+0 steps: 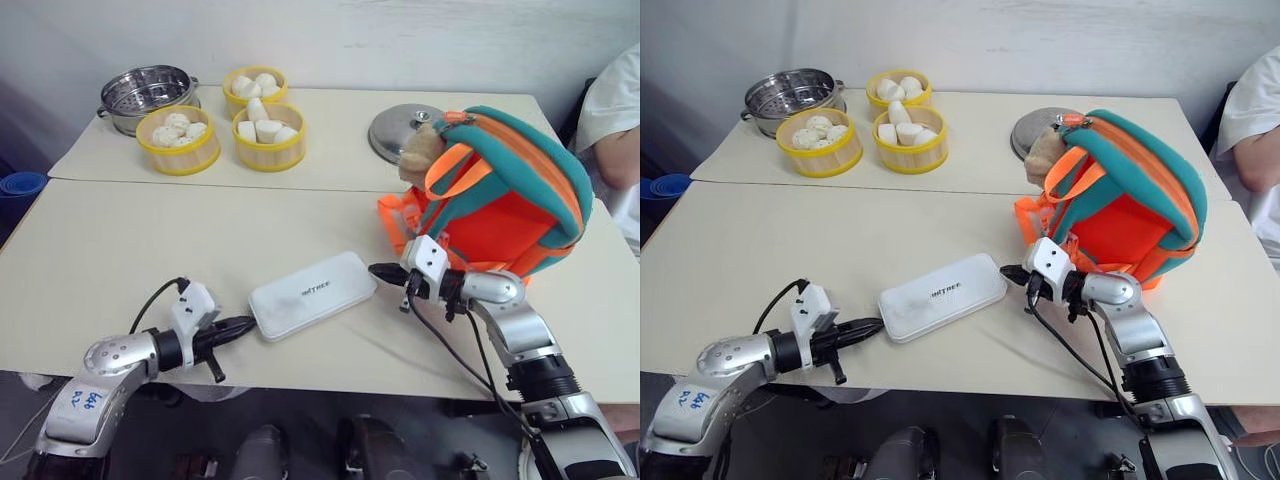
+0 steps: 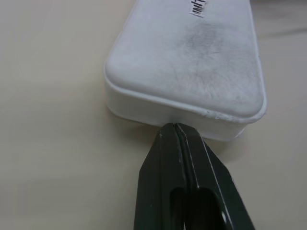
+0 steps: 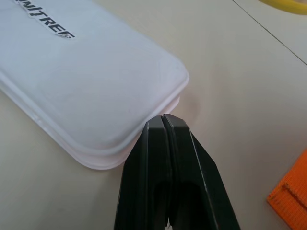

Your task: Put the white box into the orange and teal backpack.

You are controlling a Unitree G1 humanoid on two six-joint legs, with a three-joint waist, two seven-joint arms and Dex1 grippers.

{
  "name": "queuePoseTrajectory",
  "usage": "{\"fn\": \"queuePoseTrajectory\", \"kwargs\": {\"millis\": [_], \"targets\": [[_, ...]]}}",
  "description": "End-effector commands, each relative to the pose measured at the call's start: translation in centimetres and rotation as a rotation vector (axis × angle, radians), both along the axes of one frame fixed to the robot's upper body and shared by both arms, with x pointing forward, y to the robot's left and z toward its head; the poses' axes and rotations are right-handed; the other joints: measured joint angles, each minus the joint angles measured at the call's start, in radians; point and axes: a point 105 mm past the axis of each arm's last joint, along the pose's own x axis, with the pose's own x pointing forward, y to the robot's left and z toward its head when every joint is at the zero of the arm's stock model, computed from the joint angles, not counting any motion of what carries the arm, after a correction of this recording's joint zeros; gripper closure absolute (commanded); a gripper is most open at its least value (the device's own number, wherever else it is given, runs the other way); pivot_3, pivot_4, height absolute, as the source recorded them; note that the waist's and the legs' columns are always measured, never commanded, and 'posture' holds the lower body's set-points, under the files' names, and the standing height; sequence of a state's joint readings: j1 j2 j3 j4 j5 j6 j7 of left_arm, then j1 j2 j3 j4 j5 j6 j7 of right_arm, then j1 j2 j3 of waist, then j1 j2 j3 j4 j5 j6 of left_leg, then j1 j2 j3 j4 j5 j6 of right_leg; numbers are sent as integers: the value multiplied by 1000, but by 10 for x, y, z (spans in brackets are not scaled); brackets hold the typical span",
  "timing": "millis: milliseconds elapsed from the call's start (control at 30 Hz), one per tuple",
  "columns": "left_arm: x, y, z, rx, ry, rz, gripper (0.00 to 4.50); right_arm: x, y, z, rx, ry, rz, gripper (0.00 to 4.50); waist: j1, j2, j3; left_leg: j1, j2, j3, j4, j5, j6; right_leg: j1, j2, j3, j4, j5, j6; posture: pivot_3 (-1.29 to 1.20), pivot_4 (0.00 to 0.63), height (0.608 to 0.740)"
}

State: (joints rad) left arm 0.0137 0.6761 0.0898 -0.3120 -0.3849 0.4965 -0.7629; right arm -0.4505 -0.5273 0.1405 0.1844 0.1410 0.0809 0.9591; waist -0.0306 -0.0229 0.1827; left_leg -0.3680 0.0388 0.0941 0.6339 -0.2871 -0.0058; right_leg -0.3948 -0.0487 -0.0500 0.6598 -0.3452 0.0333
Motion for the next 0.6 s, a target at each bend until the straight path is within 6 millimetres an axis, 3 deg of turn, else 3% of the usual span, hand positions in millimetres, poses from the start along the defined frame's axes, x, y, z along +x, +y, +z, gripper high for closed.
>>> {"fn": "queuePoseTrajectory", "kwargs": {"millis": [33, 233, 433, 500, 600], "targets": [[11, -12, 7, -26, -50, -21, 4484, -20, 12, 3, 34, 33, 100, 4500, 2, 0, 0, 0, 0, 0, 0, 0, 0, 0, 0, 0, 0, 0, 0, 0, 150, 740], [23, -19, 9, -34, -70, -22, 4484, -45, -3, 6, 23, 57, 95, 4500, 4, 0, 0, 0, 0, 0, 0, 0, 0, 0, 0, 0, 0, 0, 0, 0, 150, 740], [24, -15, 6, -30, -64, -20, 4484, -47, -35, 13, -2, 34, -38, 4500, 2, 0, 0, 0, 0, 0, 0, 0, 0, 0, 0, 0, 0, 0, 0, 0, 150, 740], [24, 0, 9, -76, -3, 31, 4484, -52, -48, 12, -28, 44, -68, 4500, 3, 0, 0, 0, 0, 0, 0, 0, 0, 0, 0, 0, 0, 0, 0, 0, 150, 740], [21, 31, 17, -174, 153, 96, 3635, -58, -60, 6, -85, 61, -85, 4500, 1, -2, 1, 0, 0, -1, 0, 0, 0, 0, 0, 0, 0, 0, 0, 0, 150, 740]]}}
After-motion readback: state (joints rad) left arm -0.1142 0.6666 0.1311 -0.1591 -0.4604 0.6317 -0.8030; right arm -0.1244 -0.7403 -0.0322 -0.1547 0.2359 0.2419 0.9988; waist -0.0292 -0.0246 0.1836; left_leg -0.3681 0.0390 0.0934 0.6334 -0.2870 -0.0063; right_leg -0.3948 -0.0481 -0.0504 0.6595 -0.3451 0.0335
